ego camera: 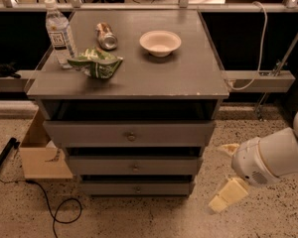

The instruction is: Open bottom drawer

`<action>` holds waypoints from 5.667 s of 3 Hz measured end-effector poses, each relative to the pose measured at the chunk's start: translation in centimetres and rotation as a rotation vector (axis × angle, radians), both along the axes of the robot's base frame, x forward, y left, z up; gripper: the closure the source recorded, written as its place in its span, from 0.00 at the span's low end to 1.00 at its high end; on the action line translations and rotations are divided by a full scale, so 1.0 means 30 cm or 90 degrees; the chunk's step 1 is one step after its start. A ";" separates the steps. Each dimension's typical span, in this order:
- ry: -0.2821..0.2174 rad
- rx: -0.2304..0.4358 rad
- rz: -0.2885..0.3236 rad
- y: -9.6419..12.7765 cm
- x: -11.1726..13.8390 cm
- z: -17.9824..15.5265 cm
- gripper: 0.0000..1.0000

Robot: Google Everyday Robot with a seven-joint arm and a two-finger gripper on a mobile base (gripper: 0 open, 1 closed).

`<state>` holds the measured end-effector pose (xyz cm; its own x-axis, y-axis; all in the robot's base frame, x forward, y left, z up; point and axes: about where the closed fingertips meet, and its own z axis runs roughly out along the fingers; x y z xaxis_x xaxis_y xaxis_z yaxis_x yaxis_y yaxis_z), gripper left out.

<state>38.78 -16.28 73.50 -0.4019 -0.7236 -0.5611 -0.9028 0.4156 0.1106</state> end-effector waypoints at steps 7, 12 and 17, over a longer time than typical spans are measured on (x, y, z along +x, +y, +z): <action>0.171 0.110 -0.051 0.283 -0.013 -0.581 0.00; -0.038 0.094 -0.043 0.359 0.155 -0.619 0.00; -0.001 0.043 -0.117 0.251 0.255 -0.918 0.00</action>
Offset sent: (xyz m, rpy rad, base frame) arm -0.0225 0.0514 -0.1177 0.0540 0.1847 -0.0043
